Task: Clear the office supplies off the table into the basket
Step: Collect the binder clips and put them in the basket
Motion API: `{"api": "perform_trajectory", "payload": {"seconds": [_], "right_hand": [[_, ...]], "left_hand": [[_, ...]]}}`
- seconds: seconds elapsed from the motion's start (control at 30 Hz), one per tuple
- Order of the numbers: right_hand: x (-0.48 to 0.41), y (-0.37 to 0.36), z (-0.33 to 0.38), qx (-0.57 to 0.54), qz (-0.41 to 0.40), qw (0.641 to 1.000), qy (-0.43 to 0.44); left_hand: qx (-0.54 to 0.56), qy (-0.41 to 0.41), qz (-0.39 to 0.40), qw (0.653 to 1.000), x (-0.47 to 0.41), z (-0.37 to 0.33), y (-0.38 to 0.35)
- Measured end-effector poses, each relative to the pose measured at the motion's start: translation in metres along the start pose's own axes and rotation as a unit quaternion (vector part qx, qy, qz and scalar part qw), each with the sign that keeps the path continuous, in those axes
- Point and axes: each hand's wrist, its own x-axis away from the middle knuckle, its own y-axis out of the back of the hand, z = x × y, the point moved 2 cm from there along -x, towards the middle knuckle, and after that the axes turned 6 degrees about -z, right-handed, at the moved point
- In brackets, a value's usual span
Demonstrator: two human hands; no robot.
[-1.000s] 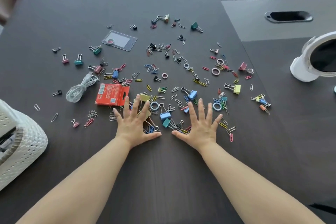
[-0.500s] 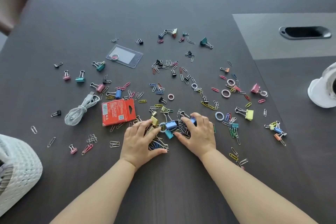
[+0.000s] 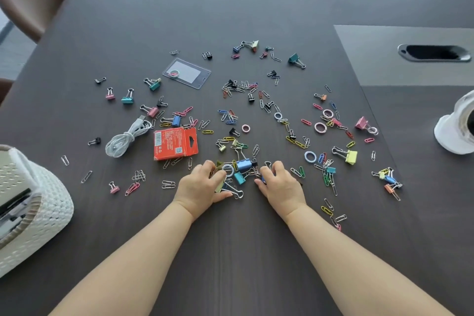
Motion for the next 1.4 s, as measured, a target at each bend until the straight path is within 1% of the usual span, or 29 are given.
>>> {"api": "perform_trajectory", "payload": {"seconds": [0.03,0.07,0.1,0.17,0.2,0.27,0.4,0.47,0.57,0.63,0.7,0.77,0.8,0.87,0.93,1.0,1.1,1.13,1.23,1.3,1.4], "right_hand": [[0.001,0.004,-0.001,-0.022,0.018,0.999,-0.017],[0.002,0.006,-0.004,-0.052,0.033,0.997,-0.047],[0.003,0.008,-0.007,-0.091,0.067,0.990,-0.088],[0.007,0.012,-0.008,-0.151,0.084,0.978,-0.114],[0.008,0.016,-0.005,-0.175,0.078,0.975,-0.115],[0.010,0.023,0.004,-0.199,0.059,0.973,-0.106],[0.008,0.041,0.036,-0.264,0.005,0.961,-0.081],[0.001,0.054,0.061,-0.303,-0.008,0.951,-0.062],[-0.014,0.075,0.110,-0.329,-0.033,0.944,-0.001],[-0.024,0.089,0.151,-0.344,-0.043,0.937,0.038],[-0.030,0.101,0.196,-0.367,-0.038,0.927,0.072],[-0.032,0.107,0.241,-0.374,-0.037,0.920,0.109],[-0.032,0.108,0.263,-0.374,-0.037,0.918,0.126],[-0.030,0.105,0.300,-0.370,-0.035,0.915,0.159],[-0.026,0.096,0.332,-0.369,-0.030,0.910,0.187],[-0.022,0.087,0.356,-0.365,-0.017,0.908,0.204],[-0.018,0.073,0.383,-0.345,-0.004,0.914,0.214],[-0.018,0.069,0.391,-0.339,-0.003,0.916,0.214],[-0.018,0.062,0.412,-0.331,0.002,0.918,0.218],[-0.019,0.058,0.424,-0.311,0.005,0.923,0.227],[-0.021,0.047,0.435,-0.247,0.023,0.938,0.244]], "left_hand": [[0.003,0.013,0.014,1.000,0.002,0.002,0.003],[0.009,0.029,0.026,0.999,0.005,0.005,0.006],[0.012,0.044,0.033,0.998,0.009,0.006,0.011],[0.029,0.083,0.050,0.995,0.018,0.007,0.020],[0.049,0.117,0.059,0.990,0.023,0.008,0.025],[0.078,0.177,0.051,0.980,0.037,0.009,0.031],[0.143,0.205,-0.010,0.968,0.056,0.016,0.058],[0.149,0.195,-0.062,0.967,0.065,0.025,0.079],[0.119,0.181,-0.137,0.967,0.084,0.047,0.121],[0.086,0.197,-0.182,0.960,0.103,0.069,0.152],[0.041,0.228,-0.211,0.950,0.127,0.097,0.180],[0.010,0.279,-0.210,0.937,0.156,0.129,0.200],[0.000,0.313,-0.195,0.929,0.171,0.145,0.206],[-0.008,0.378,-0.145,0.914,0.199,0.173,0.212],[0.003,0.409,-0.108,0.906,0.221,0.194,0.211],[0.033,0.412,-0.083,0.907,0.236,0.209,0.209],[0.096,0.396,-0.030,0.913,0.253,0.225,0.205],[0.117,0.385,-0.029,0.915,0.258,0.227,0.205],[0.139,0.348,-0.084,0.923,0.274,0.232,0.208],[0.111,0.330,-0.103,0.932,0.283,0.232,0.210],[0.075,0.298,-0.127,0.943,0.296,0.232,0.210]]}}
